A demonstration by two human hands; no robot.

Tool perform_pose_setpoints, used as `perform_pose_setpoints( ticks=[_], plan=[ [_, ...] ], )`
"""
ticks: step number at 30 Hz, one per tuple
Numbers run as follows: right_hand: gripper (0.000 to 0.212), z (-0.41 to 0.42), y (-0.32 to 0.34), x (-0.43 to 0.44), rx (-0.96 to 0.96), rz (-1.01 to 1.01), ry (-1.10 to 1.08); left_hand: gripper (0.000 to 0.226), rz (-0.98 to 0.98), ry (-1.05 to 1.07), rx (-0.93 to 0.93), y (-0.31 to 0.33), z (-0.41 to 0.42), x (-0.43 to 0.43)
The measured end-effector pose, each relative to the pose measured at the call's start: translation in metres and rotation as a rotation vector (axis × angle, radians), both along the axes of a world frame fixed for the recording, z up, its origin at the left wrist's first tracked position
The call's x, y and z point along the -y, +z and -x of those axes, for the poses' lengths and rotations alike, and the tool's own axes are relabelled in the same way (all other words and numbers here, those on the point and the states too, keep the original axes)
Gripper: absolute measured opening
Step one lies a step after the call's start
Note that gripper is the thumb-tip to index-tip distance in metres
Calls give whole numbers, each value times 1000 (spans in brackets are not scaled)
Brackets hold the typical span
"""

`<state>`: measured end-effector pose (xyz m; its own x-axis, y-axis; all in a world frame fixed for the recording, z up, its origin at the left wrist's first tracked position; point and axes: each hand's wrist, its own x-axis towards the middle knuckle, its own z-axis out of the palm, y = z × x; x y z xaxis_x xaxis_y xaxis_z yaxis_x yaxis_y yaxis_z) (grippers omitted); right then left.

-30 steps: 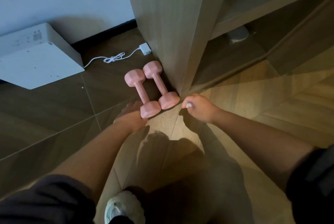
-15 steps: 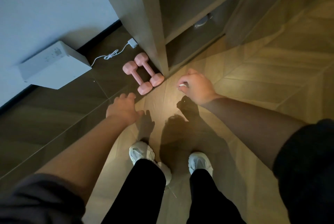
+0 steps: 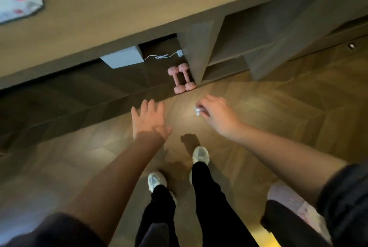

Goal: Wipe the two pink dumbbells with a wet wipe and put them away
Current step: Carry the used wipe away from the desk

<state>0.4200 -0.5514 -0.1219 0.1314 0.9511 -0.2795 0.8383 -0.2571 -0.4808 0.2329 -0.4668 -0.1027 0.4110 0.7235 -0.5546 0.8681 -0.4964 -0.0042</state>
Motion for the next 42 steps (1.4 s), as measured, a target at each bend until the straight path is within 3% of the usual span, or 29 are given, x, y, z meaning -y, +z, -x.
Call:
perform_pose_setpoints(
  ticks=[11,21,31,42],
  plan=[
    [9,187,66,-5,212,-163,175,90,-170,142,70,58,215,51],
    [11,404,83,-27,190,-315,261,95,-237,370,39,89,443,71],
    [5,565,78,-126,112,-314,379,96,-304,518,15,85,603,10],
    [6,833,95,-262,39,-229,643,93,-248,761,25,86,827,-90]
  ],
)
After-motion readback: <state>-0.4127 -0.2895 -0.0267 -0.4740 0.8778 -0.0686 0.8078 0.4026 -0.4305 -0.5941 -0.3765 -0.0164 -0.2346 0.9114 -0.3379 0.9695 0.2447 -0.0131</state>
